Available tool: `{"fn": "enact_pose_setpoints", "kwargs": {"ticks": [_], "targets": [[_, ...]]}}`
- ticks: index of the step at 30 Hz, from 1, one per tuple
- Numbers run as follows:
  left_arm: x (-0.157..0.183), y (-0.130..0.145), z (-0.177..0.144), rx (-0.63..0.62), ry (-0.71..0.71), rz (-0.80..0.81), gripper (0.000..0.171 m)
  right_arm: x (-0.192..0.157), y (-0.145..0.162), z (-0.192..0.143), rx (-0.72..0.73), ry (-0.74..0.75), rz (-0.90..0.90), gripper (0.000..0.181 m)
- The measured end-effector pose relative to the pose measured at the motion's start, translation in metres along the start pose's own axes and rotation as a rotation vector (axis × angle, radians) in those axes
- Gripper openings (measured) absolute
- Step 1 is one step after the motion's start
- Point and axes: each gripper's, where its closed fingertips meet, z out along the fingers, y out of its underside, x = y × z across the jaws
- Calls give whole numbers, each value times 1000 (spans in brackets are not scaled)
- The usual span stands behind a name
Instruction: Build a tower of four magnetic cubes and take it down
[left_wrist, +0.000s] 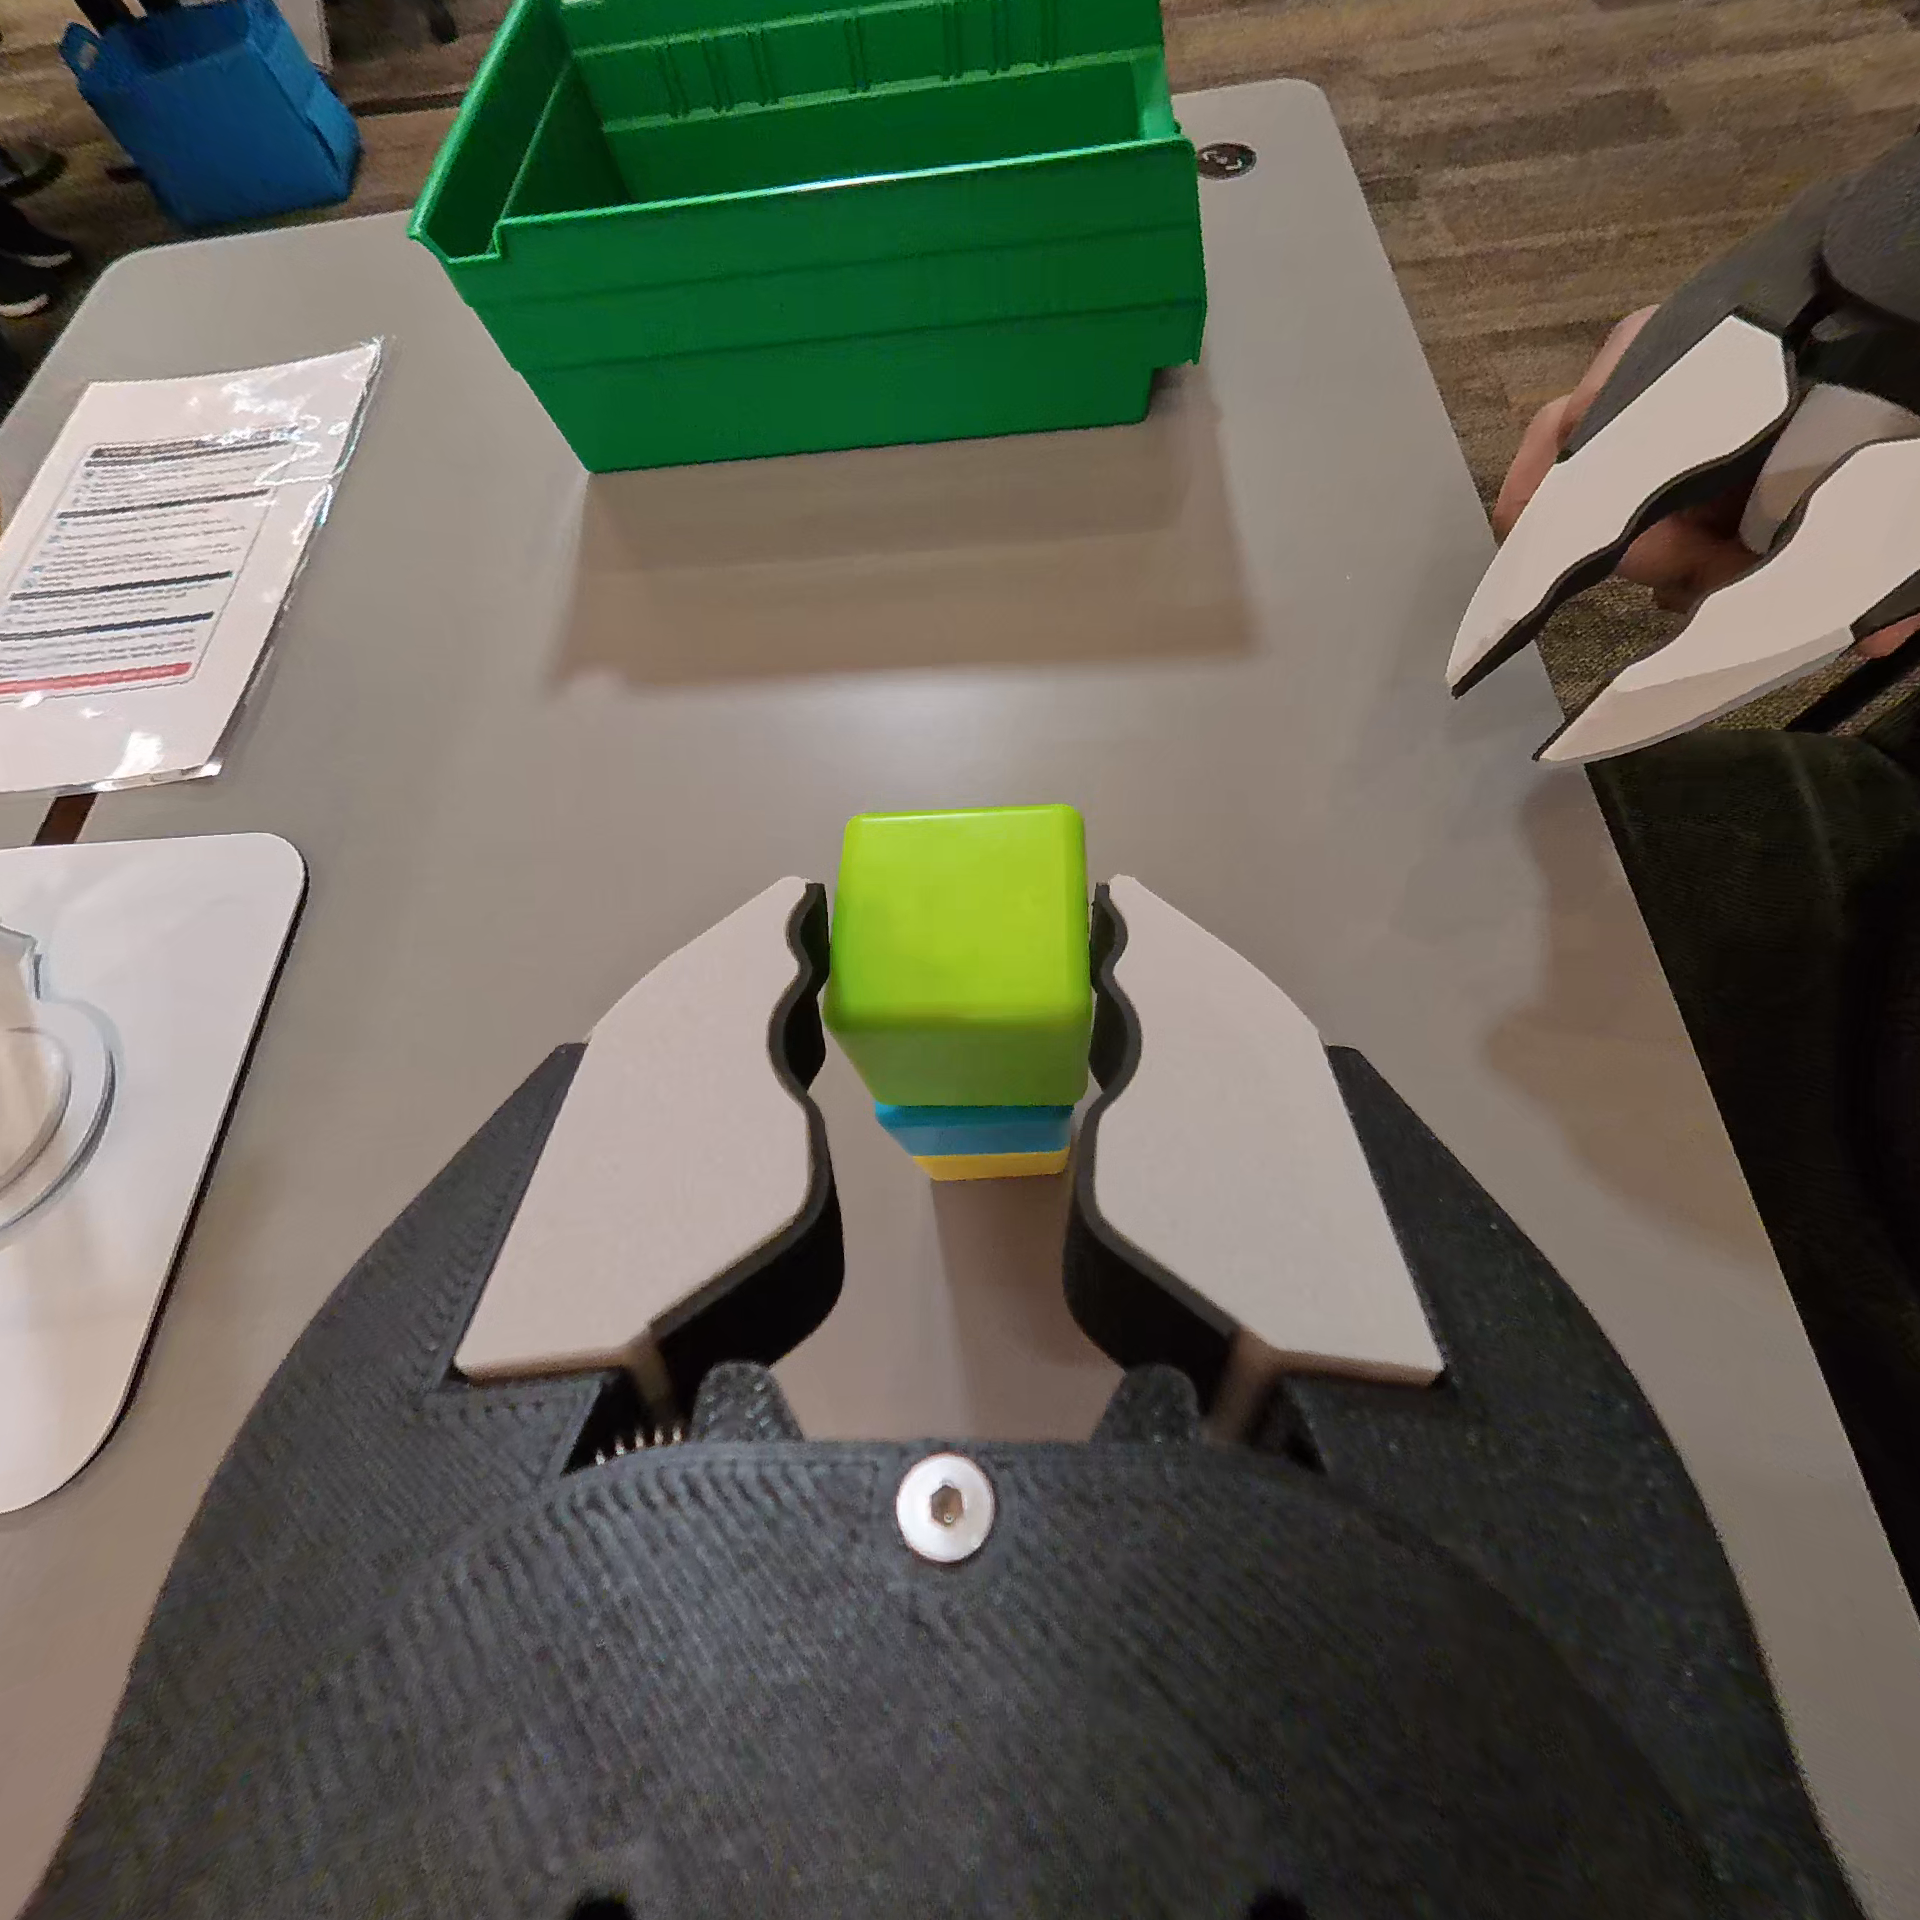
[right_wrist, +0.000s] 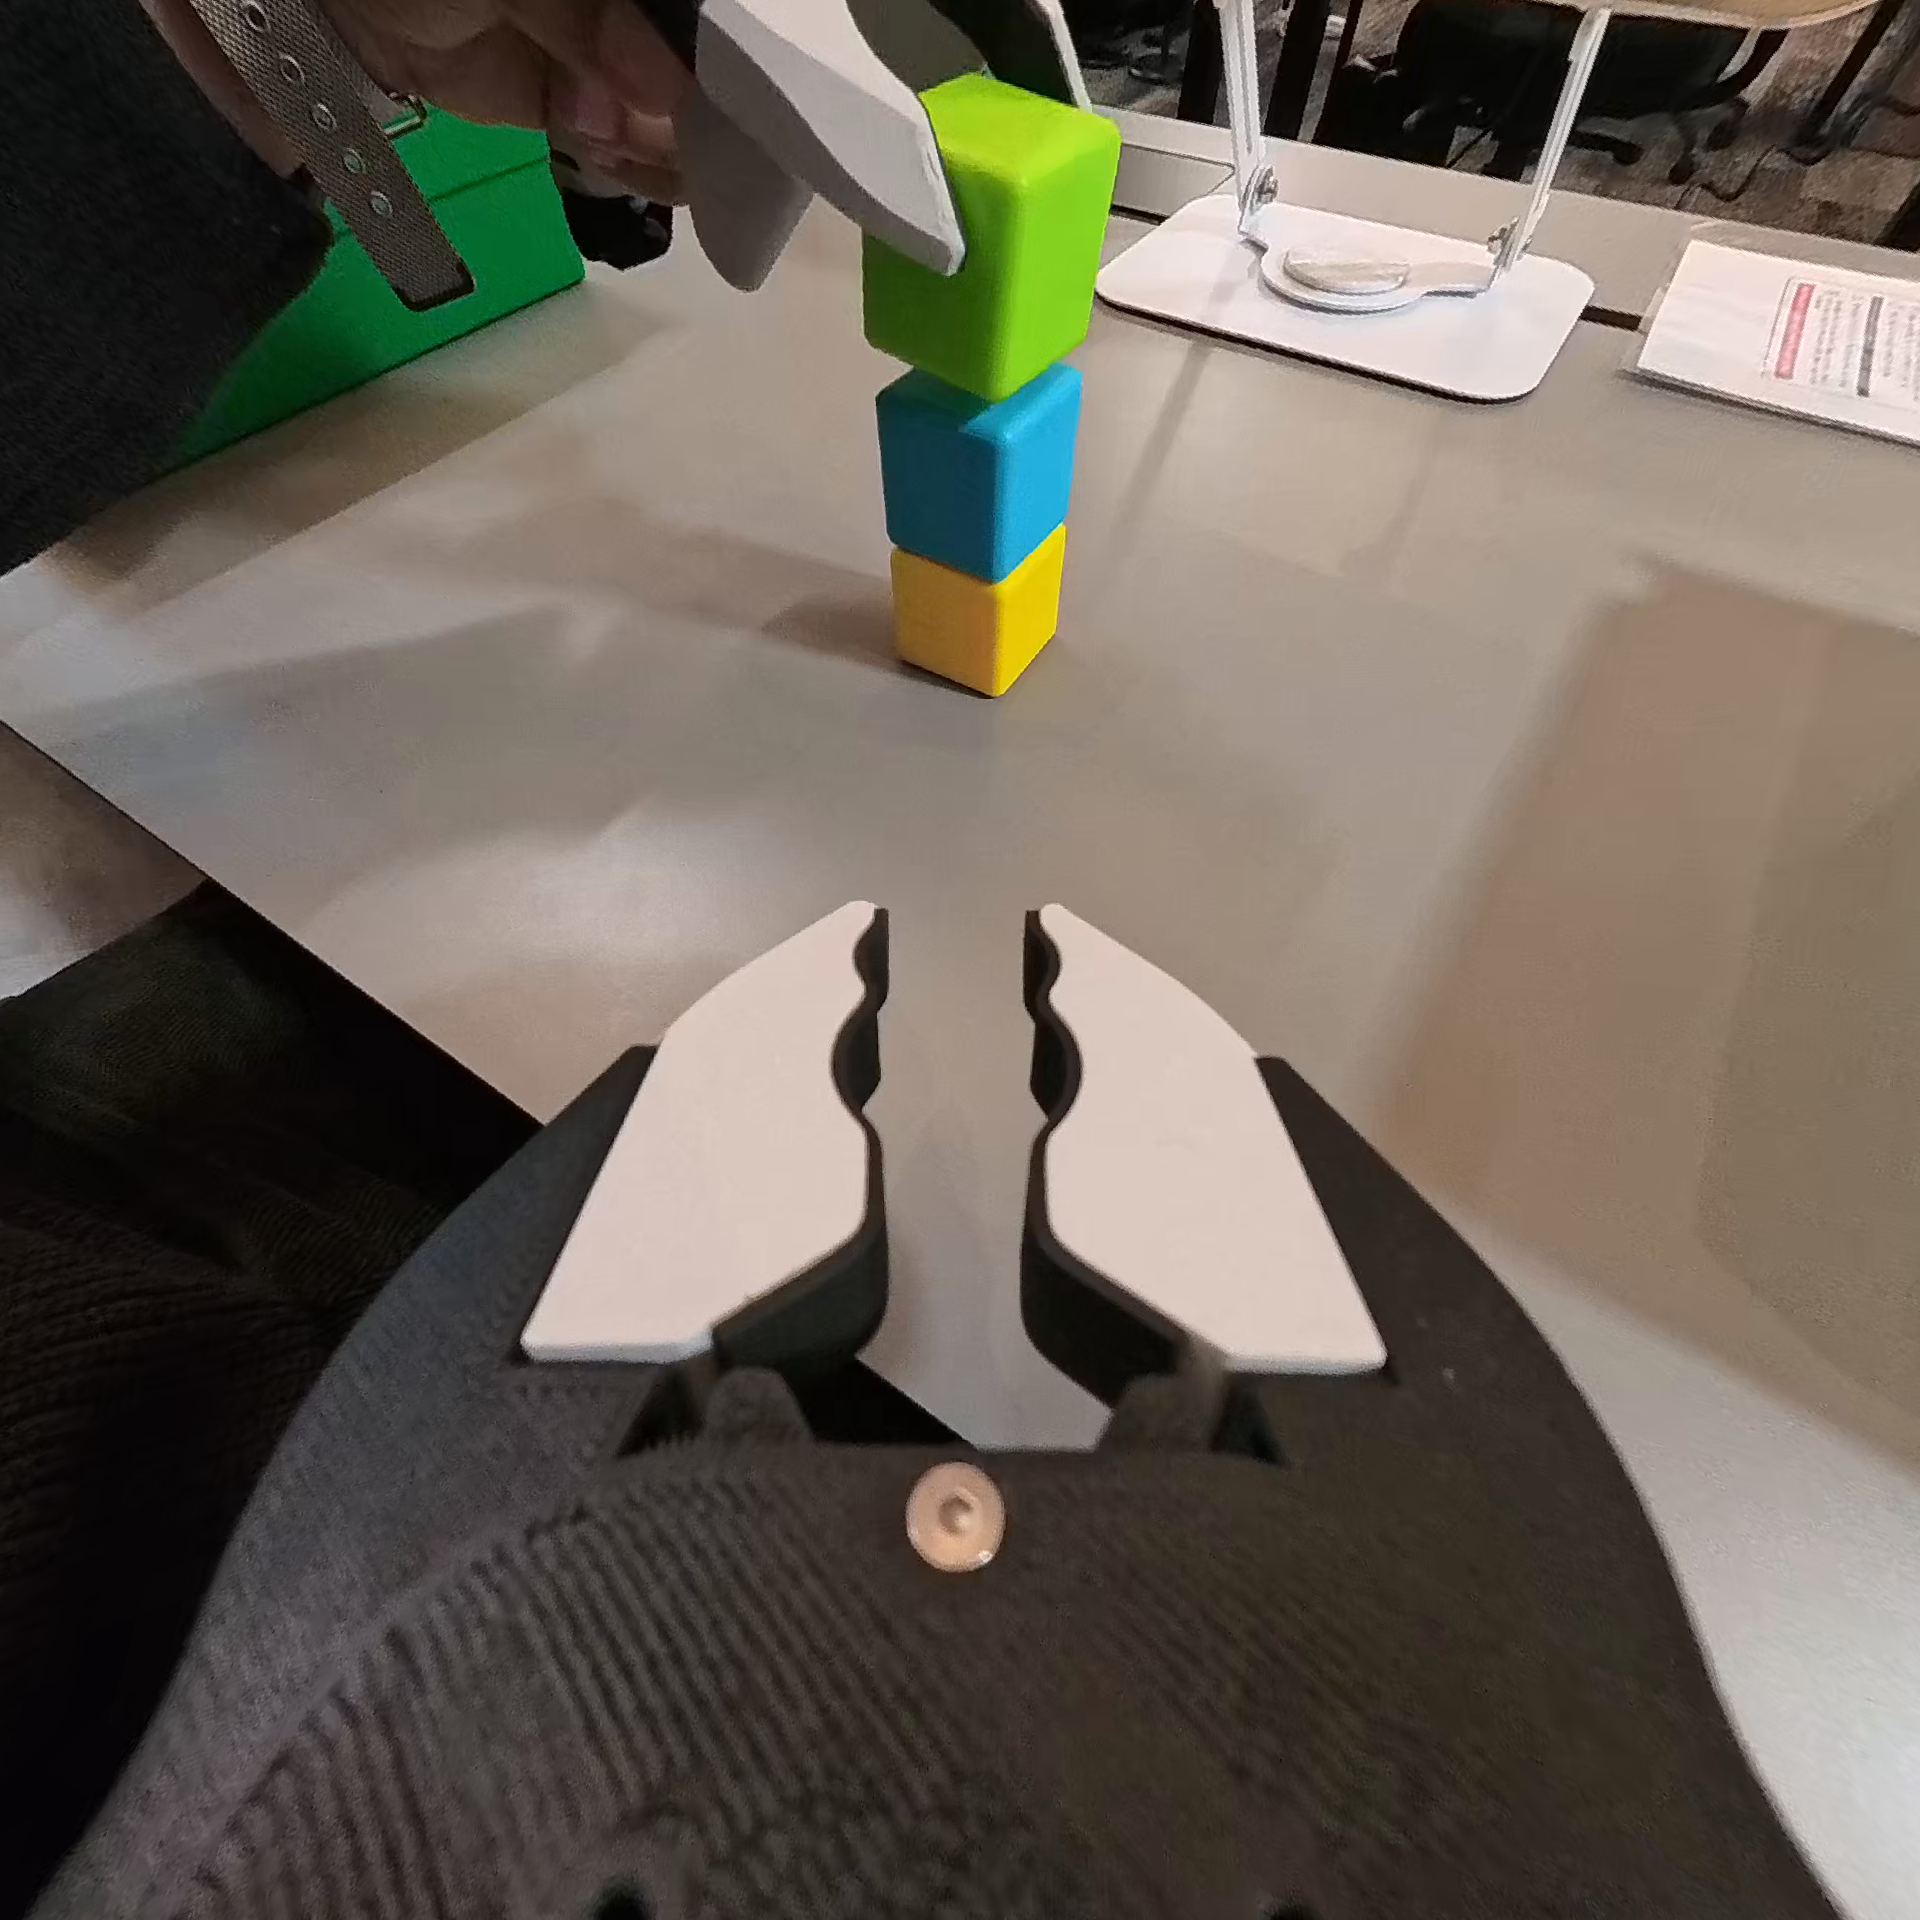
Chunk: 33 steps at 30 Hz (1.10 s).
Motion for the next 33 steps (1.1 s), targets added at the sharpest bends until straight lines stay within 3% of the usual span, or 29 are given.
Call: {"fn": "enact_pose_setpoints", "kwargs": {"ticks": [33], "targets": [[3, 5, 3, 8, 12, -2, 50, -3, 0, 0, 0, -6, -6, 25]]}}
